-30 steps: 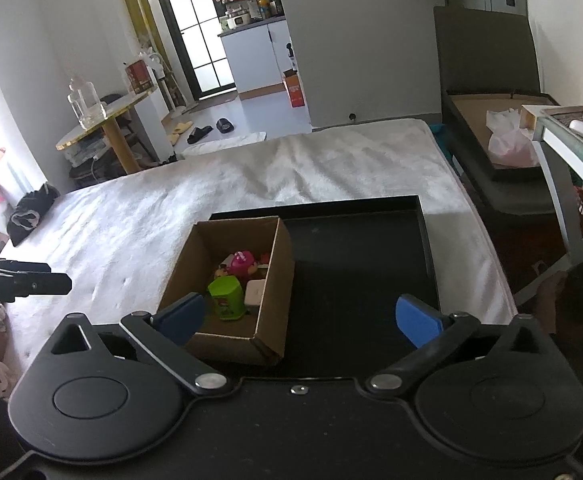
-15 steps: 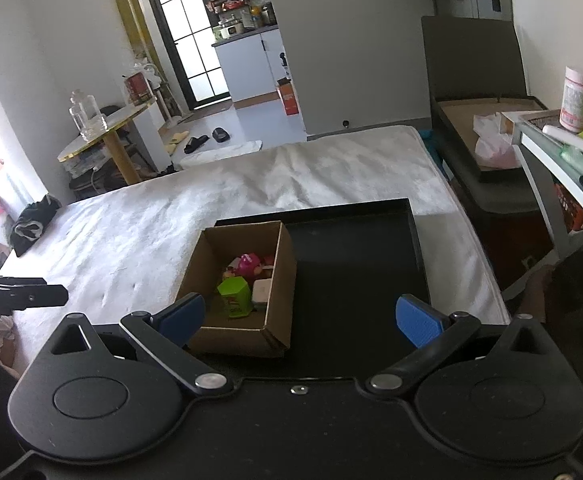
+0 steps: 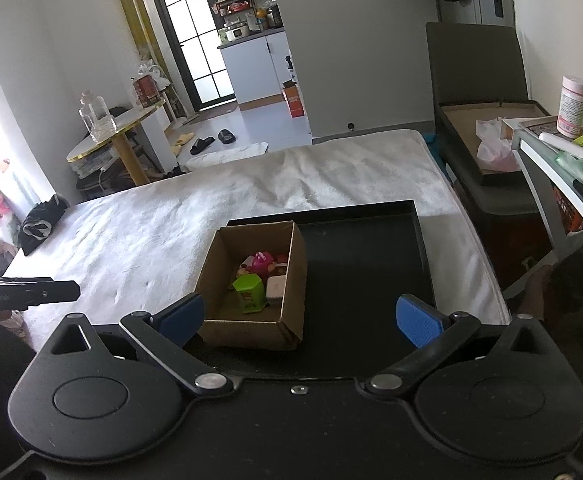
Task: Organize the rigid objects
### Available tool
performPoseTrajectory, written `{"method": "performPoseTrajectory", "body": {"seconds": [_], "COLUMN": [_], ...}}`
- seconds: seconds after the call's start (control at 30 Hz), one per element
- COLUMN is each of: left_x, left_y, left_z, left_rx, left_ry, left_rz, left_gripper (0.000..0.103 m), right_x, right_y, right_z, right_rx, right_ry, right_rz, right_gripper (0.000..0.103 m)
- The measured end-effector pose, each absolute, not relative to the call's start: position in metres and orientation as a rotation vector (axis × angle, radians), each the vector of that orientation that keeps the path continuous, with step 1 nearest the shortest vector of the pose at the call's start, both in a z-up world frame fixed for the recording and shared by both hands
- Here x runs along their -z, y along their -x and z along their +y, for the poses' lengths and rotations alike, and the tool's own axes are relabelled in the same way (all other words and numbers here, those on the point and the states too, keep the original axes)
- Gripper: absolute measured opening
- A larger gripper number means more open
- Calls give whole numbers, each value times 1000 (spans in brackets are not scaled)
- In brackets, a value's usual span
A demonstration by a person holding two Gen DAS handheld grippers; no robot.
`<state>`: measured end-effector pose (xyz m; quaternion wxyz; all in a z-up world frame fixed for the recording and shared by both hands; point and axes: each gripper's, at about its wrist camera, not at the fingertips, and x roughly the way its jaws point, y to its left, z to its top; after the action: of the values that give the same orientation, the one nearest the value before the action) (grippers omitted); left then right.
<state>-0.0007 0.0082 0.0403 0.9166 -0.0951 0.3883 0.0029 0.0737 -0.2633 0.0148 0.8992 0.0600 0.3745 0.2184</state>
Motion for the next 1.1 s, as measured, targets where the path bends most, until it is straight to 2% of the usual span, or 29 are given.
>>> {"method": "performPoseTrajectory", "body": {"seconds": [1.1], "left_x": [-36], "left_y": [-6], "left_z": [6], "left_rx": [14], "left_ry": [216], "left_rz": [811], "left_gripper": [101], "right_x": [-13], "right_y": [-67], "right_z": [-265], "right_rx": [-435], "right_ry": [-142], "right_rz": [774], "right_gripper": [103]}}
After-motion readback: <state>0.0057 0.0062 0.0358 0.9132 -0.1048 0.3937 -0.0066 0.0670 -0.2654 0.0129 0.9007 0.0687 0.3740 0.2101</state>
